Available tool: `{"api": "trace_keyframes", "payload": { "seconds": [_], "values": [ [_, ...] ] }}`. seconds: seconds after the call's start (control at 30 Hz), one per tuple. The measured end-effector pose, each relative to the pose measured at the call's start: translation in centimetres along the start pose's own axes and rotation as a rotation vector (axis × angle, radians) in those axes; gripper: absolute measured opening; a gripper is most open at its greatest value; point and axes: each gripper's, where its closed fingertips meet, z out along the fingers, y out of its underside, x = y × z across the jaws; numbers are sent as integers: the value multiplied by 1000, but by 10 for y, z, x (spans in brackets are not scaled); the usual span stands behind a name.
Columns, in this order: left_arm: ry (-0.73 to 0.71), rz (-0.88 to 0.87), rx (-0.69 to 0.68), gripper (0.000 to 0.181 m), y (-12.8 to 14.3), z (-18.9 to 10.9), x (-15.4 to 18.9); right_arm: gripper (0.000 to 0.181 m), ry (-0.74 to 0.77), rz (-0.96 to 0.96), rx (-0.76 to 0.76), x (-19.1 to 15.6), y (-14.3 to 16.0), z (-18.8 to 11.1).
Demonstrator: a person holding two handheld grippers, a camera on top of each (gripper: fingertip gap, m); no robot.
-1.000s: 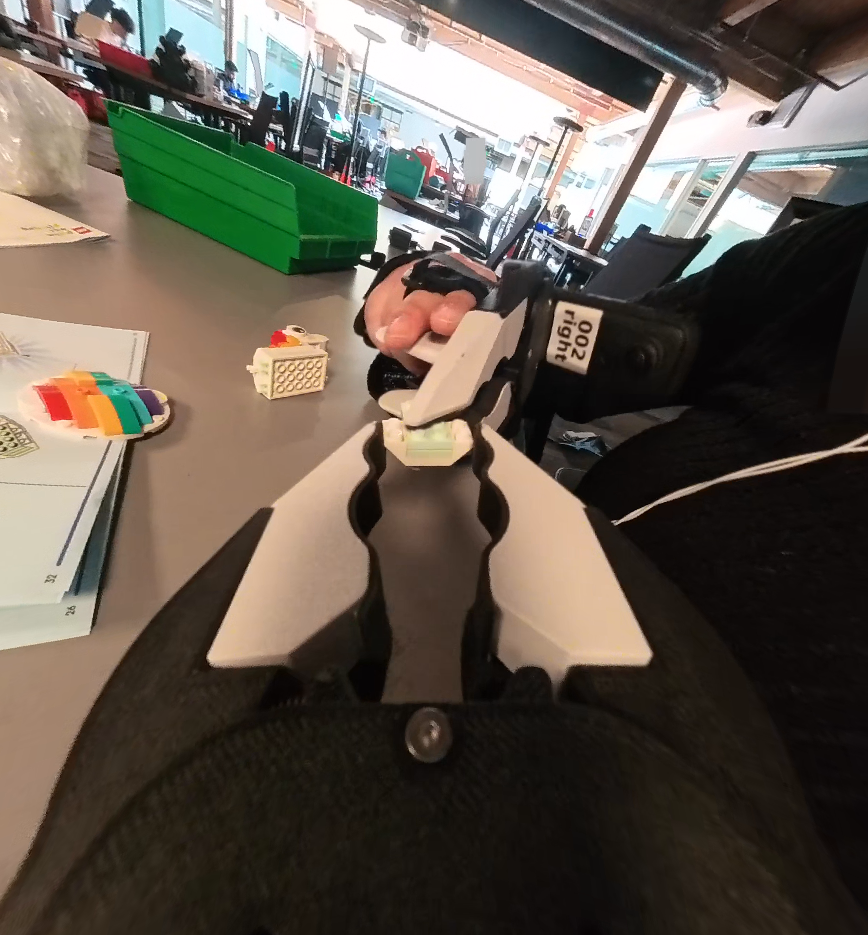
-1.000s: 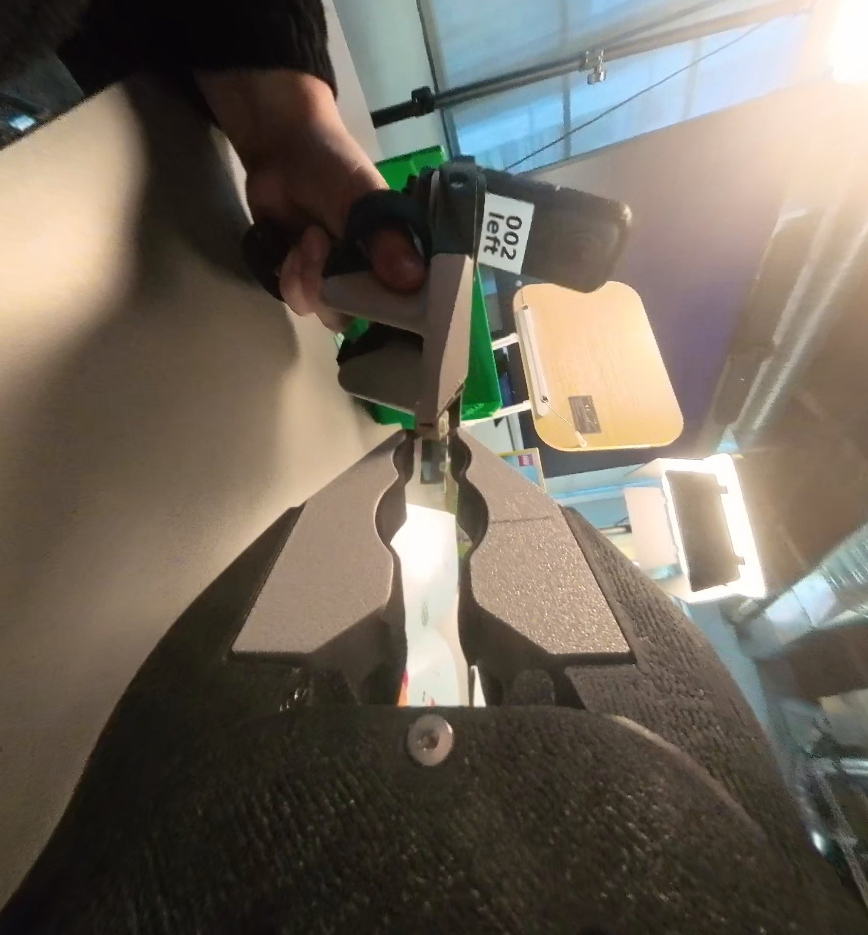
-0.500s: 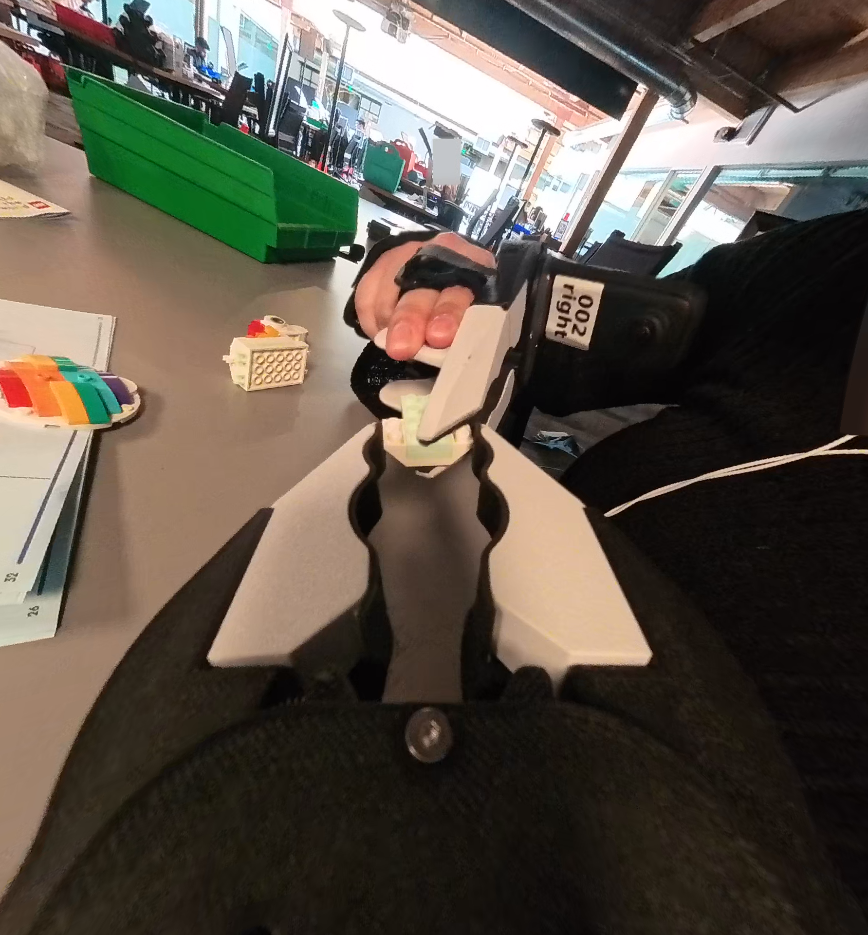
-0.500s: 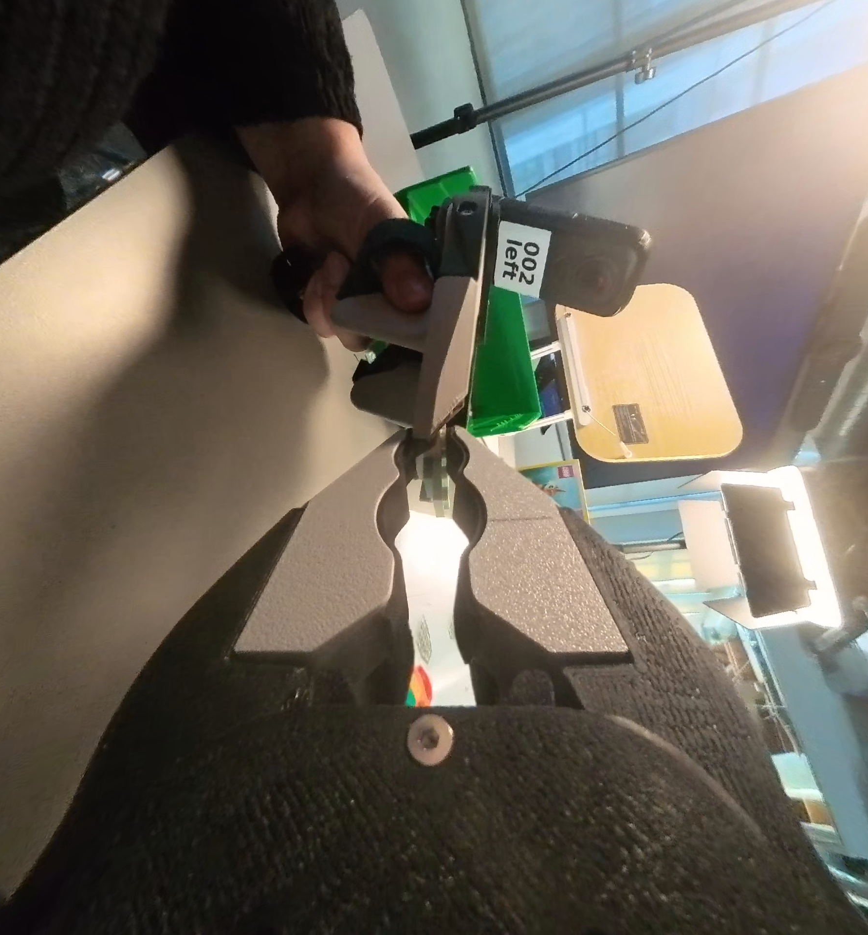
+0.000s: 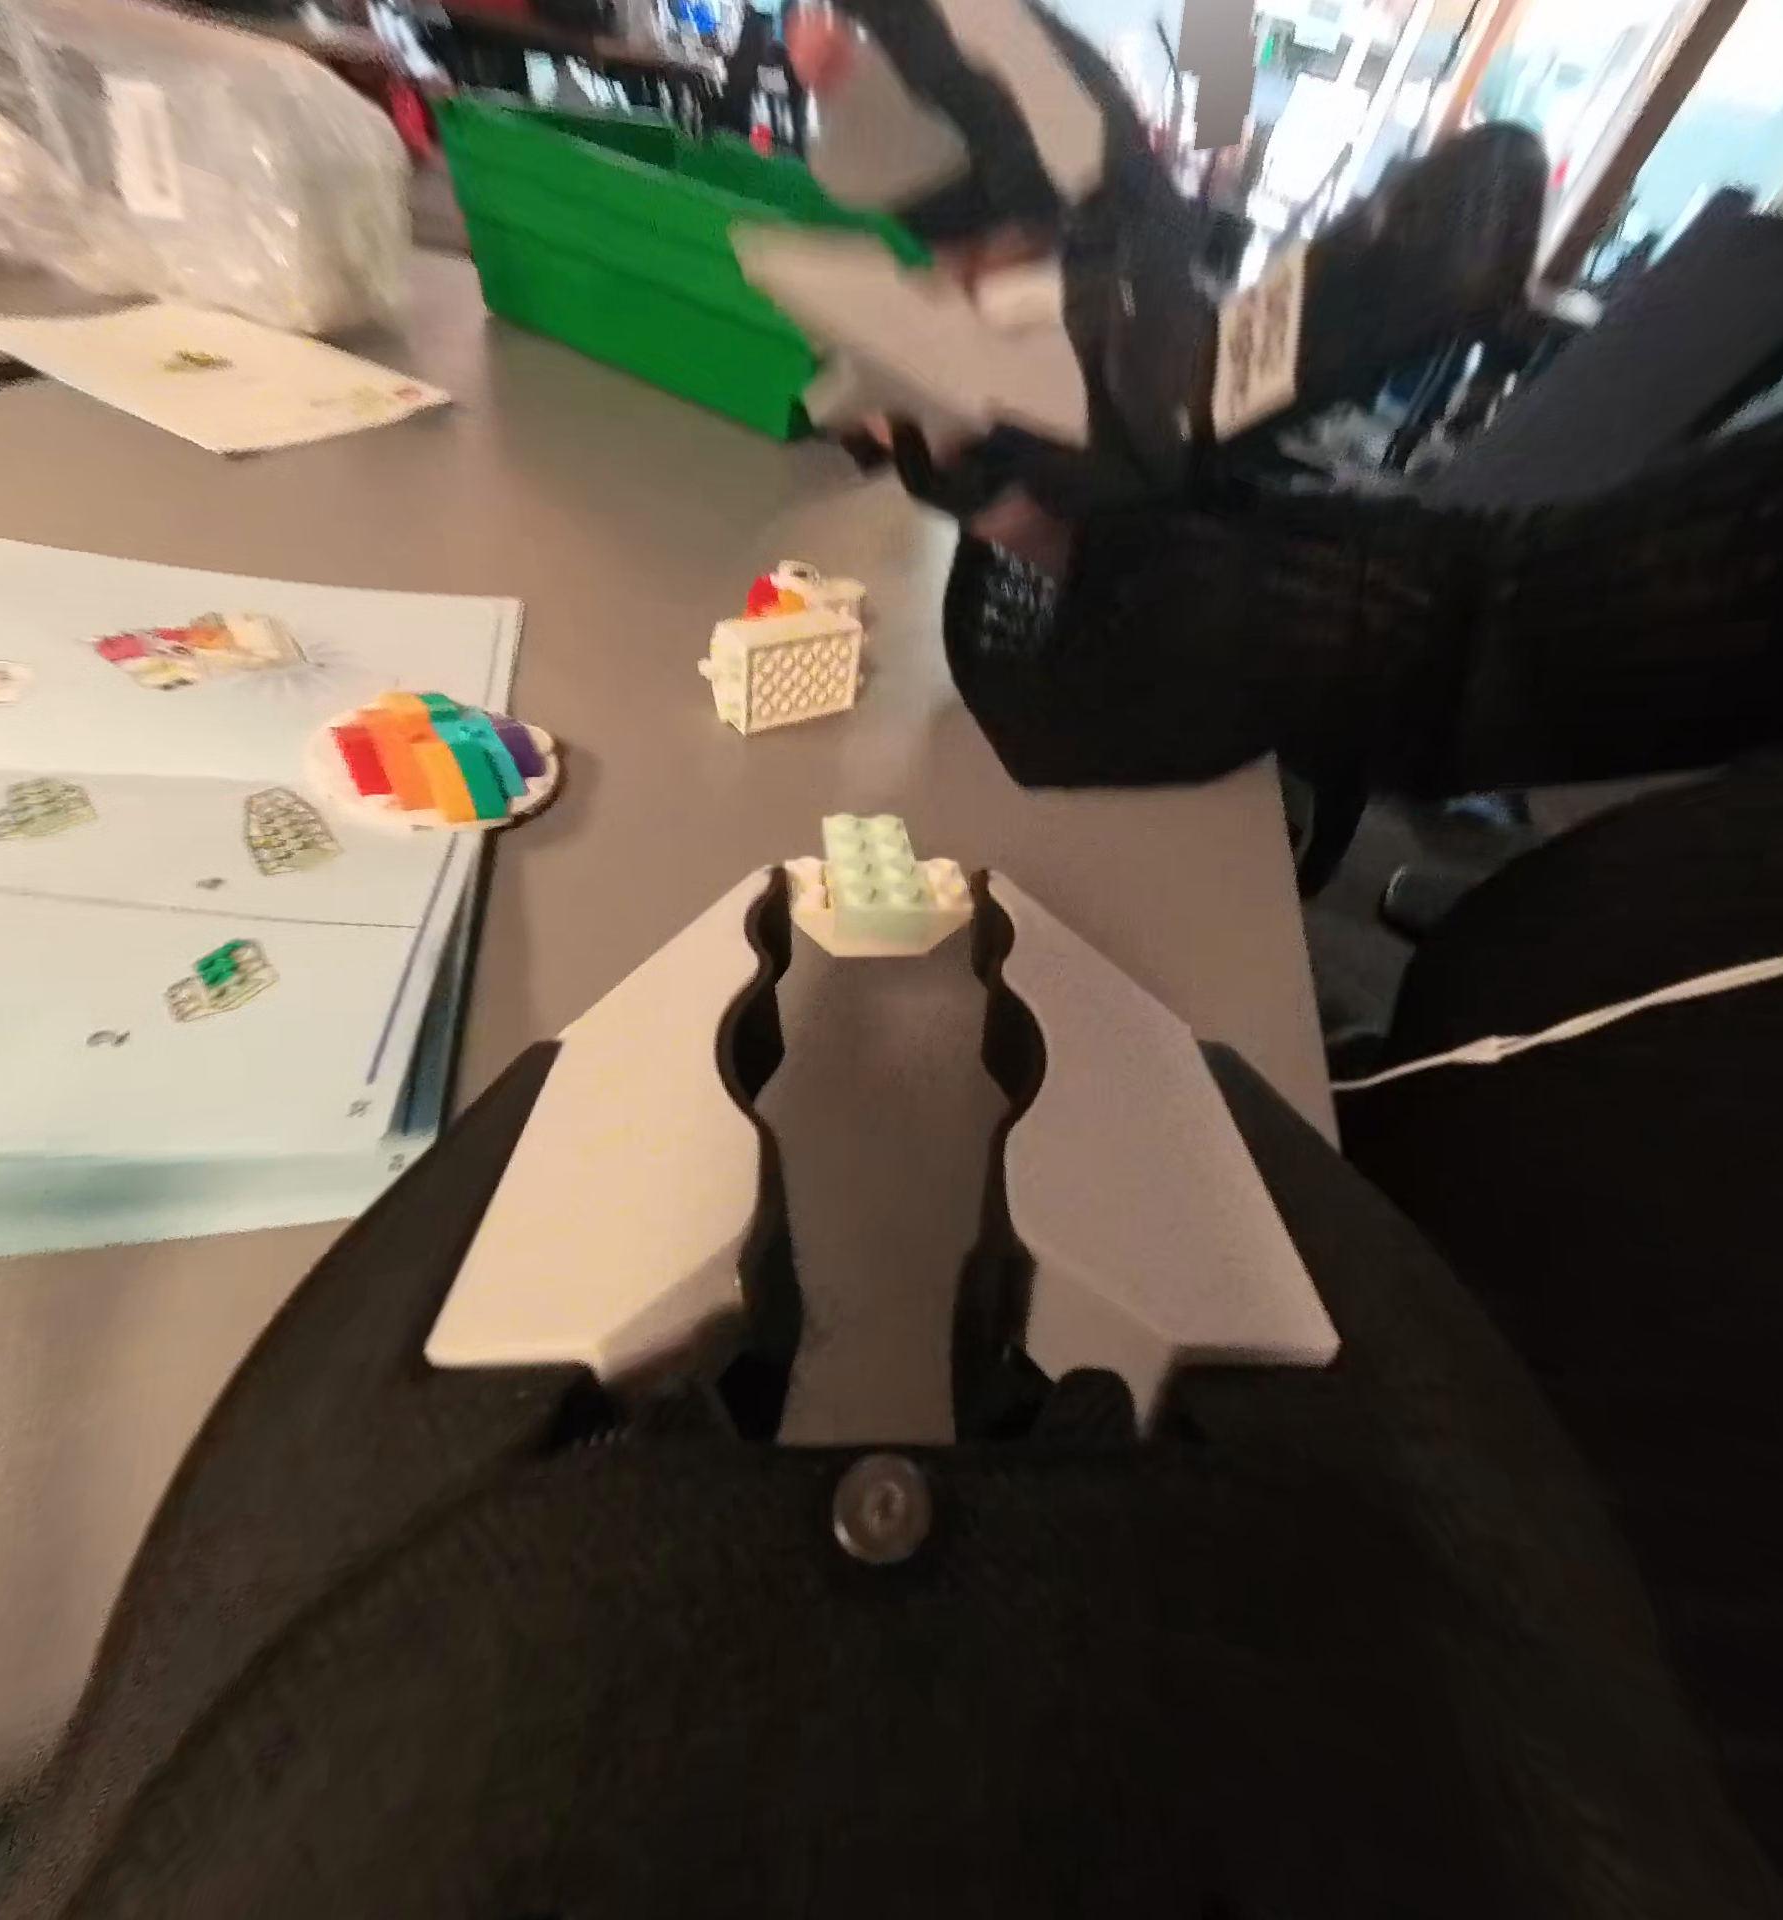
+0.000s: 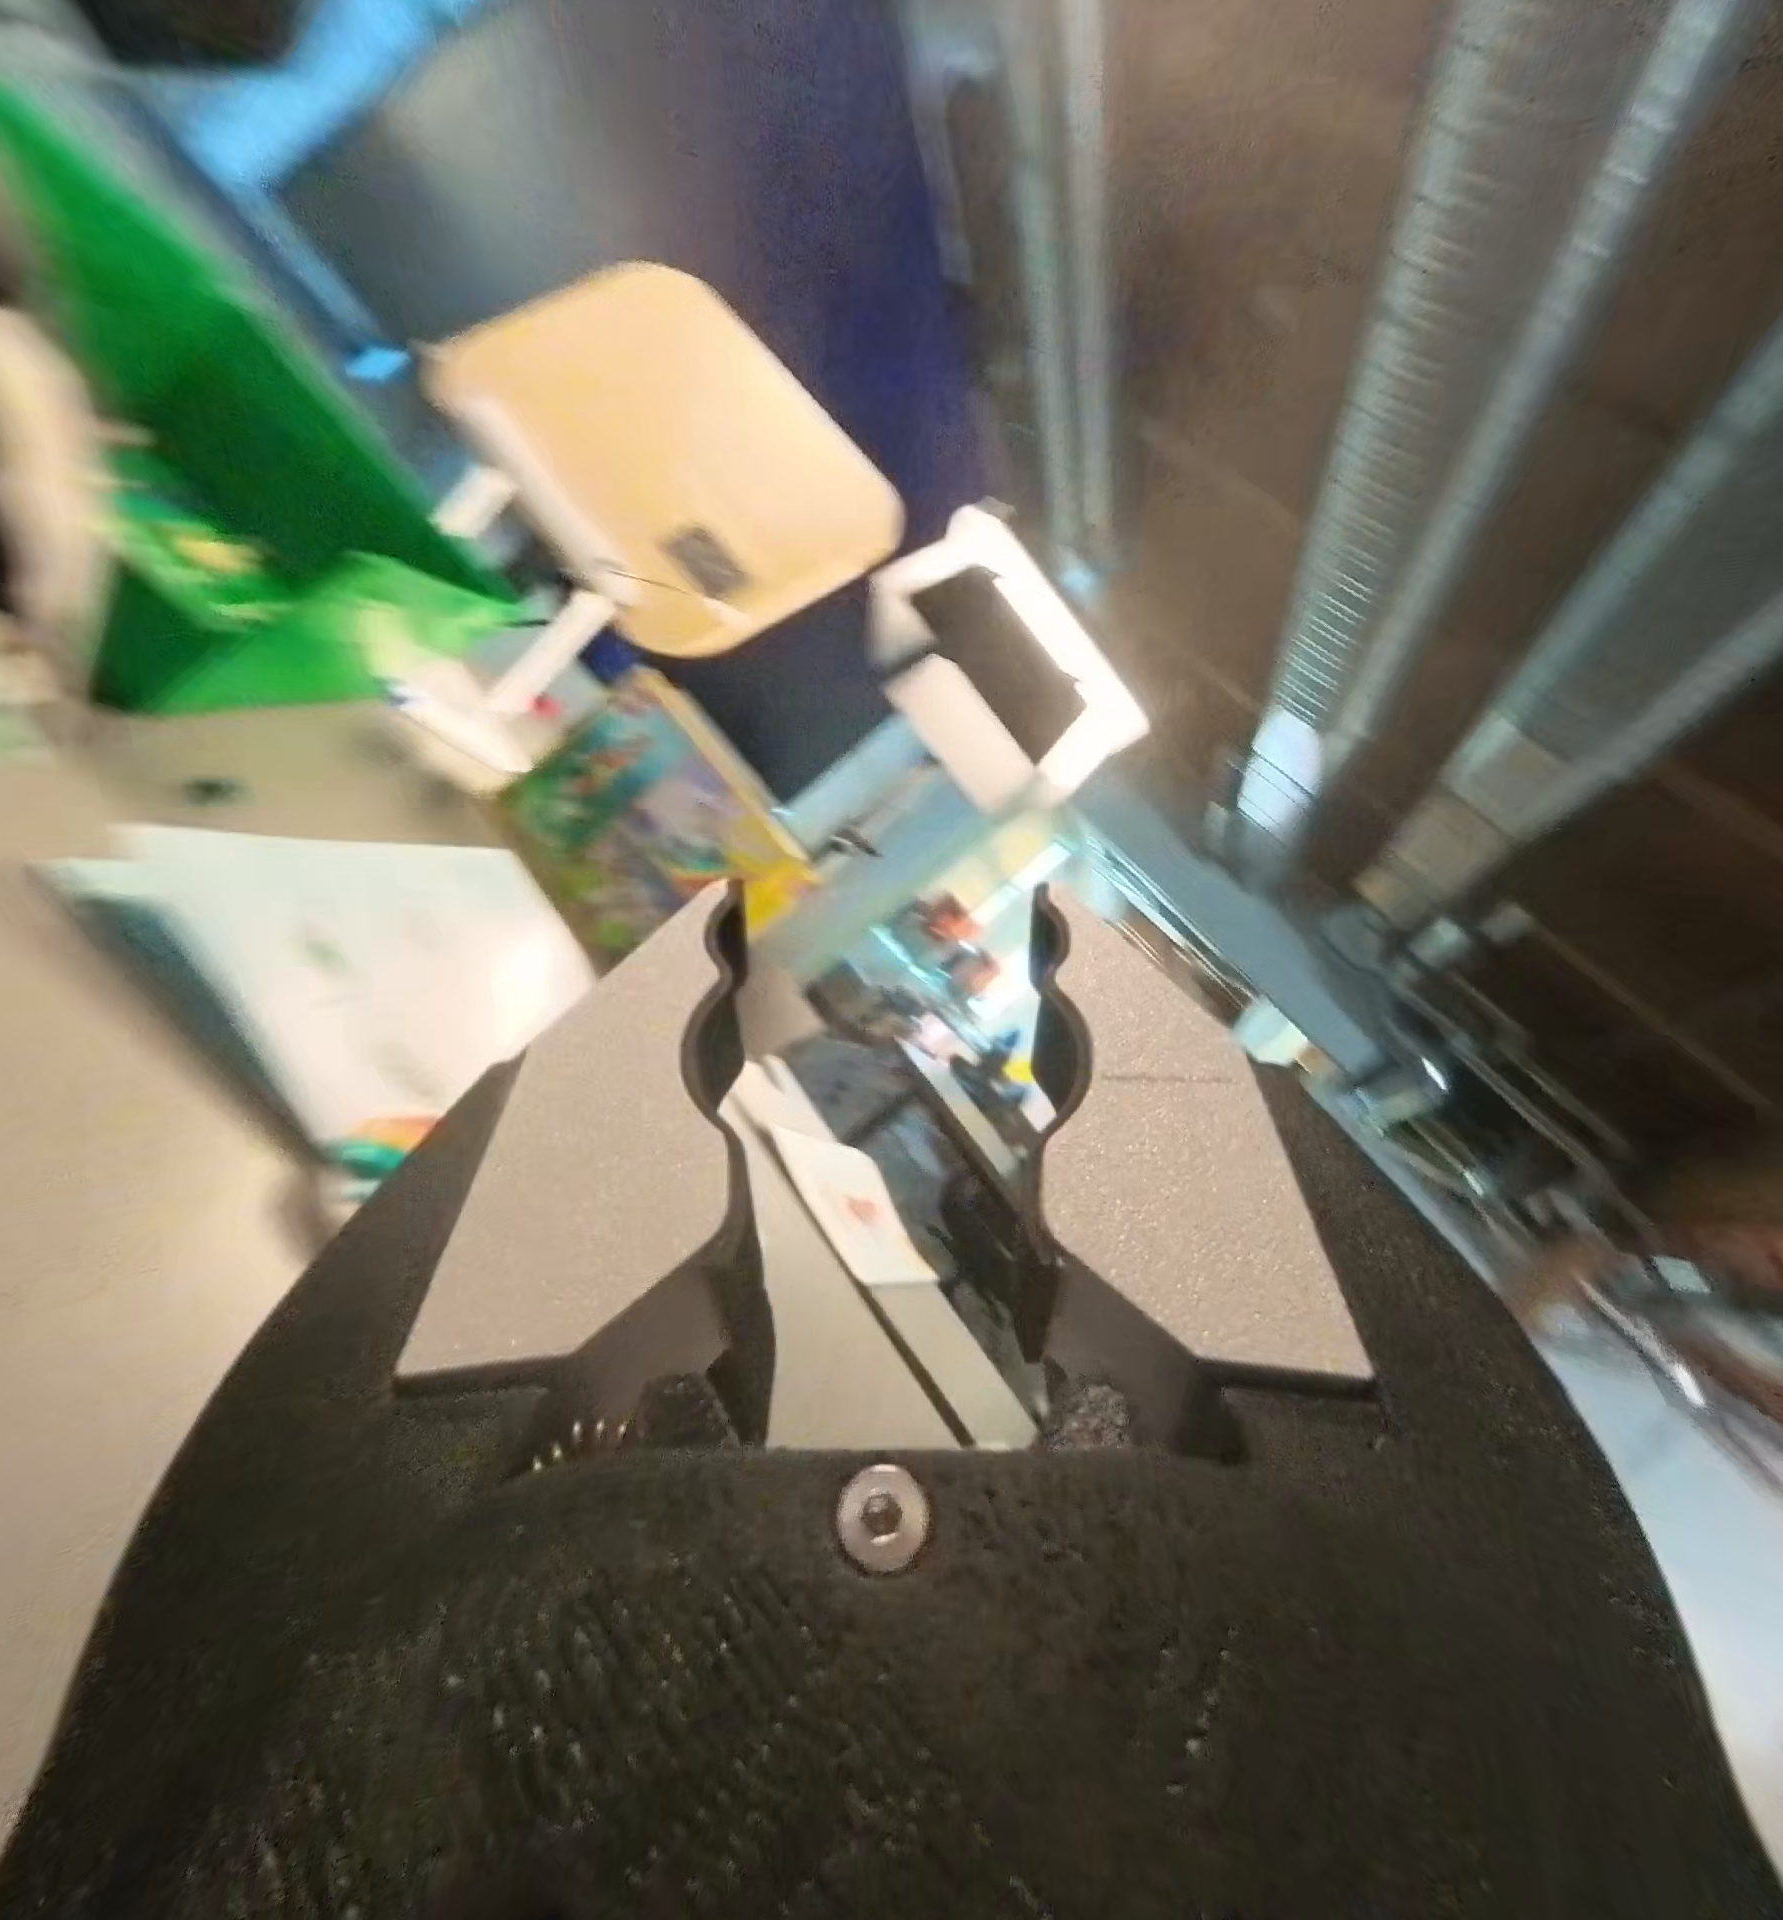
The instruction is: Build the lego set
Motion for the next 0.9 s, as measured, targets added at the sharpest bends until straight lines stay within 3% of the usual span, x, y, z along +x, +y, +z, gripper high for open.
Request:
{"api": "trace_keyframes", "payload": {
  "seconds": [0.1,0.17,0.23,0.37,0.57,0.7,0.9],
  "values": [
    [27,91,-56,34,4,19,8,45,254,152,-91,68,46,-8],
    [18,169,-73,34,3,31,7,43,350,274,-147,92,82,-17],
    [10,224,-21,34,-7,39,5,42,382,329,-217,99,118,-26],
    [-10,220,159,34,-36,46,2,38,353,250,-373,94,171,-35],
    [32,162,279,34,-58,62,-10,30,416,149,-490,112,210,-35],
    [127,147,290,34,-65,68,-2,27,446,193,-479,119,208,-46],
    [172,171,219,34,-54,58,15,15,426,182,-476,120,201,-59]
  ]
}}
